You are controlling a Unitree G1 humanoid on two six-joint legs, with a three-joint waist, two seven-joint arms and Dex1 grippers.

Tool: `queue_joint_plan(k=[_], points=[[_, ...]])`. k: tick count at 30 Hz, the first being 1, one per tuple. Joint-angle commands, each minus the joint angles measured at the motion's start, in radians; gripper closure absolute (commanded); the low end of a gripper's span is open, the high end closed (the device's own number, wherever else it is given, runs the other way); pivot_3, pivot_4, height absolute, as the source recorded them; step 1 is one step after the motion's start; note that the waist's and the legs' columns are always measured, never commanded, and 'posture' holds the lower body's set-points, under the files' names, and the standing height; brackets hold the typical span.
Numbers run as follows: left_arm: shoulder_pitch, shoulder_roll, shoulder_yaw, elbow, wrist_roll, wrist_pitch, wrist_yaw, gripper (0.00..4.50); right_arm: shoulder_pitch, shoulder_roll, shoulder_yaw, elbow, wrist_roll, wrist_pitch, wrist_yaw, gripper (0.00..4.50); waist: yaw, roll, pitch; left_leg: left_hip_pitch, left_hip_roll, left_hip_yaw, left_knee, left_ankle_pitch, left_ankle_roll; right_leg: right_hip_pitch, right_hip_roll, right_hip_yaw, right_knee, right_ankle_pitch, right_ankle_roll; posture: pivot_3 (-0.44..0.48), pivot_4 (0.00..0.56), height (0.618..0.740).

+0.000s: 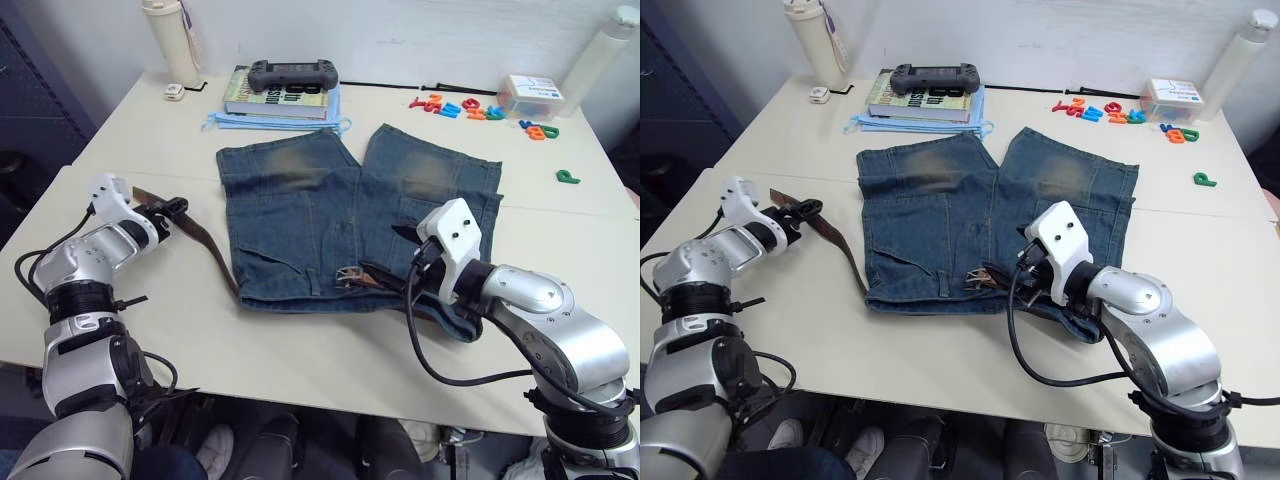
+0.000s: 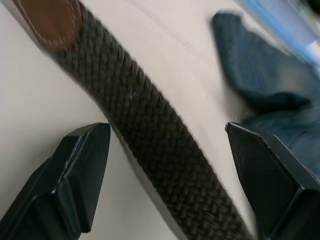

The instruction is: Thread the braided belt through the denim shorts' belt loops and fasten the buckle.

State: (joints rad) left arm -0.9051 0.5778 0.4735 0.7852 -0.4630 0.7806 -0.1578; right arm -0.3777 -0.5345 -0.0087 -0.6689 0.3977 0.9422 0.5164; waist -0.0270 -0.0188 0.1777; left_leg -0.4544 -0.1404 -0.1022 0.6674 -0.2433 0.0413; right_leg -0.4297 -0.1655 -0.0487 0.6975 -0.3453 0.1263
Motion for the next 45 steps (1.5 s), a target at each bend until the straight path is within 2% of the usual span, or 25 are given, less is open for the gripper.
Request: queue_joint_plan(k=[1, 5, 8, 11, 14, 21, 25, 31, 36, 40, 45], points=[[-0.018, 0.006, -0.026, 0.079, 0.051, -0.005, 0.046, 0.46, -0.014, 0.008, -0.029, -0.055, 0.028, 0.002, -0.021, 0.02, 0.001, 0.0, 0.0, 0.001, 0.0, 0.0, 0.0, 0.0, 0.0, 0.0, 0.0, 0.0, 0.0, 0.0, 0.0, 0.0, 0.15, 0.667], [-0.008, 0.001, -0.108, 0.142, 0.124, -0.007, 0.034, 0.46, -0.031, 0.02, -0.035, -0.062, 0.046, 0.002, -0.048, 0.02, 0.001, 0.0, 0.0, 0.009, 0.0, 0.002, -0.001, 0.0, 0.0, 0.004, 0.0, 0.003, -0.001, 0.0, 0.0, 0.0, 0.15, 0.667], [-0.017, 0.0, -0.126, 0.178, 0.149, -0.035, 0.038, 0.46, -0.036, 0.026, -0.035, -0.066, 0.053, -0.001, -0.064, 0.02, 0.0, 0.0, -0.001, 0.016, -0.001, 0.002, -0.002, -0.002, -0.002, 0.008, 0.001, 0.006, -0.002, -0.003, 0.004, 0.0, 0.15, 0.667], [-0.027, 0.005, -0.127, 0.211, 0.165, -0.066, 0.04, 0.46, -0.038, 0.032, -0.034, -0.068, 0.059, -0.003, -0.081, 0.02, 0.0, 0.002, -0.002, 0.017, -0.001, 0.003, -0.002, -0.001, -0.002, 0.009, 0.001, 0.008, -0.002, -0.004, 0.004, 0.0, 0.15, 0.667], [-0.031, 0.011, -0.133, 0.228, 0.176, -0.083, 0.026, 1.29, -0.038, 0.032, -0.035, -0.07, 0.065, -0.006, -0.092, 0.0, 0.0, 0.002, -0.003, 0.018, -0.001, 0.003, -0.002, -0.001, -0.003, 0.008, 0.002, 0.009, -0.001, -0.004, 0.004, 0.0, 0.15, 0.667], [-0.022, 0.025, -0.096, 0.198, 0.15, -0.076, 0.012, 4.42, -0.047, 0.023, -0.036, -0.069, 0.075, -0.011, -0.101, 0.0, 0.006, 0.002, -0.003, 0.016, -0.002, 0.003, -0.002, -0.002, -0.003, 0.005, 0.002, 0.012, 0.001, -0.004, 0.004, 0.0, 0.15, 0.667], [0.018, 0.025, -0.061, 0.069, 0.113, -0.085, -0.032, 4.49, -0.061, 0.022, -0.031, -0.07, 0.079, -0.006, -0.104, 0.0, 0.003, 0.001, -0.003, 0.016, -0.002, 0.003, -0.002, -0.002, -0.002, 0.004, 0.002, 0.012, 0.0, -0.004, 0.004, 0.0, 0.15, 0.667], [0.249, -0.01, -0.071, -0.414, 0.083, -0.215, -0.126, 4.49, -0.072, 0.055, -0.028, -0.077, 0.098, 0.017, -0.137, 0.0, 0.001, 0.0, -0.003, 0.012, -0.002, 0.003, -0.001, -0.002, -0.002, 0.002, 0.002, 0.013, 0.0, -0.004, 0.004, 0.0, 0.15, 0.667], [0.428, 0.005, -0.199, -0.722, 0.263, -0.542, -0.155, 4.49, -0.08, 0.14, -0.062, -0.068, 0.162, 0.079, -0.201, 0.0, 0.005, -0.002, -0.003, 0.012, -0.002, 0.003, -0.001, -0.002, -0.002, 0.002, 0.002, 0.013, -0.001, -0.003, 0.004, 0.0, 0.15, 0.667], [0.478, 0.064, -0.328, -0.795, 0.463, -0.781, -0.167, 4.49, -0.095, 0.228, -0.1, -0.051, 0.224, 0.162, -0.267, 0.0, 0.011, -0.002, -0.003, 0.012, -0.002, 0.003, -0.001, -0.003, -0.003, 0.002, 0.002, 0.013, -0.001, -0.003, 0.004, 0.0, 0.15, 0.667], [0.458, 0.127, -0.482, -0.815, 0.669, -0.956, -0.188, 4.49, -0.148, 0.435, -0.195, -0.058, 0.417, 0.28, -0.38, 0.0, 0.01, -0.001, -0.003, 0.013, -0.002, 0.003, -0.002, -0.003, -0.003, 0.001, 0.002, 0.014, 0.0, -0.004, 0.004, 0.0, 0.15, 0.667]])
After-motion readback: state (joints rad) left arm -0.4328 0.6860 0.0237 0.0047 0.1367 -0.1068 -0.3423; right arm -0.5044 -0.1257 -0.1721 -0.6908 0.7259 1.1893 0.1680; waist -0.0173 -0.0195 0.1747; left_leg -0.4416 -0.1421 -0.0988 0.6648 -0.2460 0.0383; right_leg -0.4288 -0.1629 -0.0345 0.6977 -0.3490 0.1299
